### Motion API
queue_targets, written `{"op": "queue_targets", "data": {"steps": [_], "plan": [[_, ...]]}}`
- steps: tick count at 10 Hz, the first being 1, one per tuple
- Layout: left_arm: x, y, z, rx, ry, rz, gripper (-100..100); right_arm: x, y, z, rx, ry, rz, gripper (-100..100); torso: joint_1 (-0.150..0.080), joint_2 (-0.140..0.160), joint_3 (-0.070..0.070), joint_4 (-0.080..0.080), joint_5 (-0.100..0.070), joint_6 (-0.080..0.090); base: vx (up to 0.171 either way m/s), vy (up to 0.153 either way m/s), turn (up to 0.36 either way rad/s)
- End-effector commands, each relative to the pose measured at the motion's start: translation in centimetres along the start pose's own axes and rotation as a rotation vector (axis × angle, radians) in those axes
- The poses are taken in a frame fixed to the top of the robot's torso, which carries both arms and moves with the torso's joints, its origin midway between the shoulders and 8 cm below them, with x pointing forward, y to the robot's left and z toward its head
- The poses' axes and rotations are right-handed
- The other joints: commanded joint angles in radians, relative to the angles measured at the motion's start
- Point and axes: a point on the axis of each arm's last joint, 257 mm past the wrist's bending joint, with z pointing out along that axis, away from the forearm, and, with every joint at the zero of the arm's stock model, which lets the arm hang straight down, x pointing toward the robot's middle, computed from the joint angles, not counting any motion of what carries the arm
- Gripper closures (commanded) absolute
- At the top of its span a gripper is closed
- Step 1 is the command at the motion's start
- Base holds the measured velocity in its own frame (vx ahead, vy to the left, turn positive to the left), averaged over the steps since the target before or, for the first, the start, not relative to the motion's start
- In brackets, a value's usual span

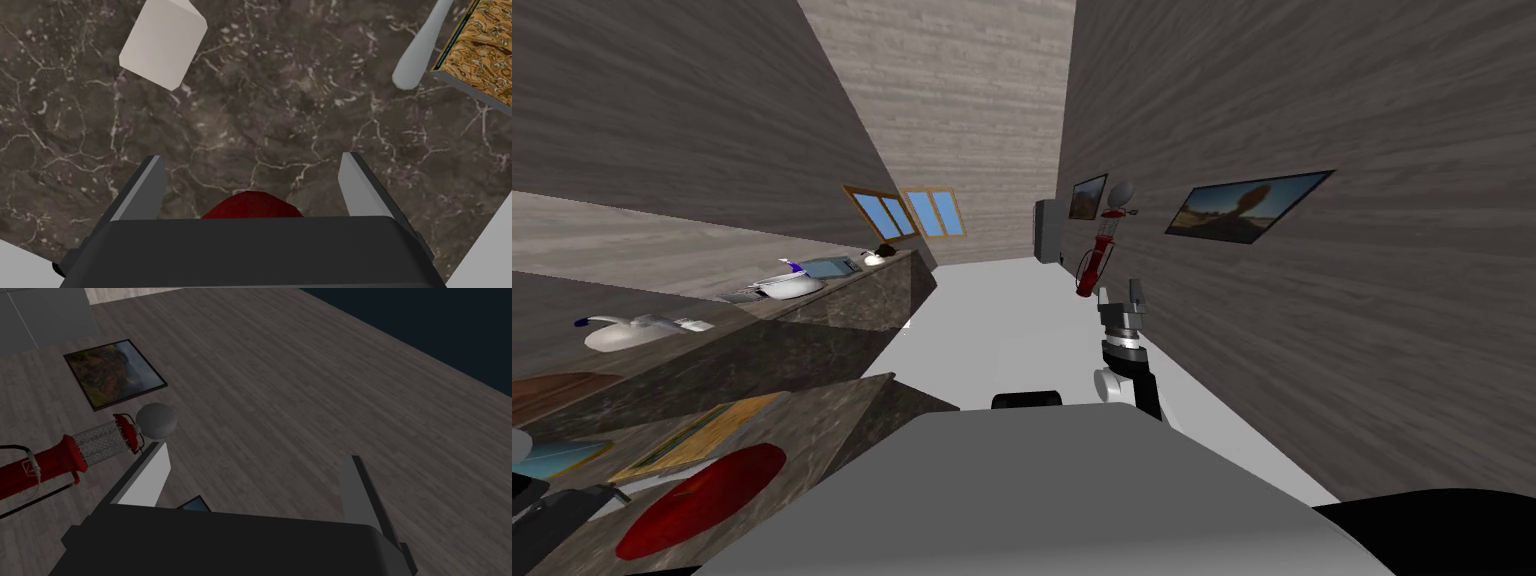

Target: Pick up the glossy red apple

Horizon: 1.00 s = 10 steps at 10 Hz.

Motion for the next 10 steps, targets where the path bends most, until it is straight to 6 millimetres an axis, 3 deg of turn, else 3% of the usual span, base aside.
{"op": "queue_targets", "data": {"steps": [1,5,6,8,10], "plan": [[1.2,0.1,-0.3,-0.004,0.016,-0.016,-100,0.0,0.0,0.0,0.0,0.0,0.0,0,0.0,0.0,0.0,0.0,0.0,0.0,0.009,-0.006,-0.037],[4.4,0.4,-1.4,-0.028,0.069,-0.069,-100,0.0,0.0,0.0,0.0,0.0,0.0,0,0.004,-0.007,-0.004,-0.002,0.001,-0.001,0.013,0.005,0.011],[2.4,-1.5,0.6,0.023,0.005,-0.083,-100,0.0,0.0,0.0,0.0,0.0,0.0,0,0.004,-0.007,-0.004,-0.002,0.001,-0.001,-0.167,-0.067,-0.376],[1.5,-2.8,1.6,0.055,-0.023,-0.099,-100,0.0,0.0,0.0,0.0,0.0,0.0,0,-0.004,0.007,0.004,0.001,-0.001,0.001,-0.227,-0.094,-0.458],[5.6,-2.5,0.1,0.021,0.049,-0.167,-100,0.0,0.0,0.0,0.0,0.0,0.0,0,0.003,0.001,0.001,0.0,0.0,-0.001,-0.033,0.001,-0.099]]}}
